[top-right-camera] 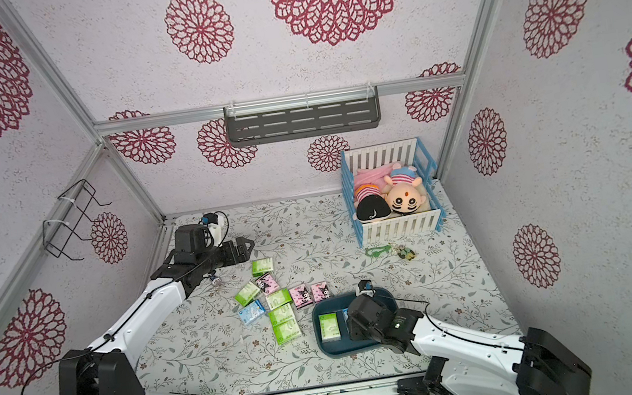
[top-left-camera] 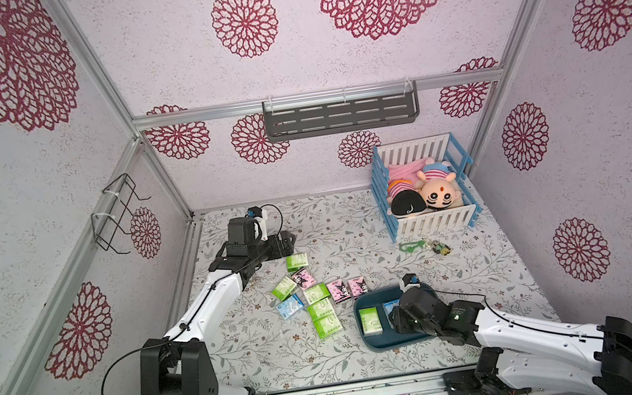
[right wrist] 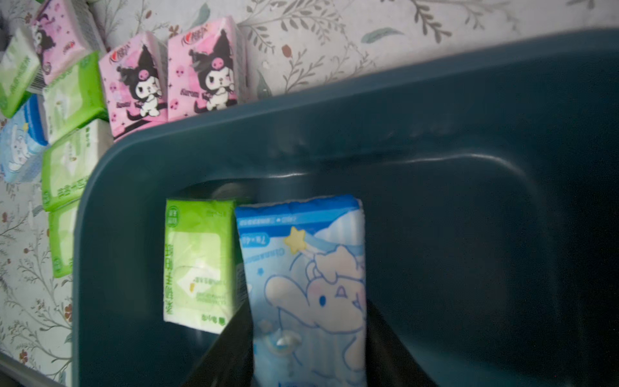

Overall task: Put the pocket tissues into the storage box
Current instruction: Place the pocket tissues in the storage box.

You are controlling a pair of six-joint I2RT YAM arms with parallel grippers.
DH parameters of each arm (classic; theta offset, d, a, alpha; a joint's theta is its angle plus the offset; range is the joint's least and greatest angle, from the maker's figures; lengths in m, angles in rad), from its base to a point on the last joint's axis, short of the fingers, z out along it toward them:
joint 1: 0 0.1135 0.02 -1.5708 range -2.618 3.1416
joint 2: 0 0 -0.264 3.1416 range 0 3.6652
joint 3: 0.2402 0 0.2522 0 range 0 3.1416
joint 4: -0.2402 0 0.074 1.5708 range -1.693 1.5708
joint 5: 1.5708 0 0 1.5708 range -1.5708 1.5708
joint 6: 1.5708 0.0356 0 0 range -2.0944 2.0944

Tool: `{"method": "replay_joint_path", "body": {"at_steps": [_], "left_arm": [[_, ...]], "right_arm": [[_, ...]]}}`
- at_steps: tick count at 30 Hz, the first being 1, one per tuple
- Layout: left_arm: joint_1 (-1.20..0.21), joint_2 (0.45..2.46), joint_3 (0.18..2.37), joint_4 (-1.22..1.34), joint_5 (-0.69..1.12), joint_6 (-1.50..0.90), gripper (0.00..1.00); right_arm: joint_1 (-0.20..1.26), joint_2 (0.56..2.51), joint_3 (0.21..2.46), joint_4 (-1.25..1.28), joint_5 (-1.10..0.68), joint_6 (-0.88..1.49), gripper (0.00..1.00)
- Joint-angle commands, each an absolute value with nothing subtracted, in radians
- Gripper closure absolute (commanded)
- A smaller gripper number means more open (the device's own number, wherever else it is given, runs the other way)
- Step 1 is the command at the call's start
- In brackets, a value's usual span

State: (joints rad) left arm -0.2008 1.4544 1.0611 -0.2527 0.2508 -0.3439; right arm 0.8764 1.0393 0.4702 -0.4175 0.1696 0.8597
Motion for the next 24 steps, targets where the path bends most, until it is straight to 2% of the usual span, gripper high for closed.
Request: {"method": "replay_joint_path", "body": {"at_steps": [1, 10, 12, 15, 24], "left_arm": [[-0.206, 1.429, 1.057, -0.255, 0.240, -0.326, 0.03], [-0.208, 1.423, 1.055, -0.263, 0.230, -0.325, 0.03], [-0.207, 1.421, 1.050, -0.262, 0.225, -0.321, 0.03], [-0.205, 1.419, 1.049, -0.266, 0.219, -0.316, 0.03], [-0.206, 1.440, 1.060, -0.264, 0.227, -0.323, 0.03]], "right_arm": [[0.880, 1.067, 0.481, -0.331, 0.205, 0.885, 0.49], [0.880, 1.203, 0.501, -0.211, 0.172, 0.861, 0.46], [0.880, 1.224, 0.510, -0.193, 0.164, 0.856, 0.43], [0.881, 1.252, 0.527, -0.184, 0.154, 0.849, 0.34], [0.882, 1.215, 0.558, -0.233, 0.159, 0.842, 0.31]]}}
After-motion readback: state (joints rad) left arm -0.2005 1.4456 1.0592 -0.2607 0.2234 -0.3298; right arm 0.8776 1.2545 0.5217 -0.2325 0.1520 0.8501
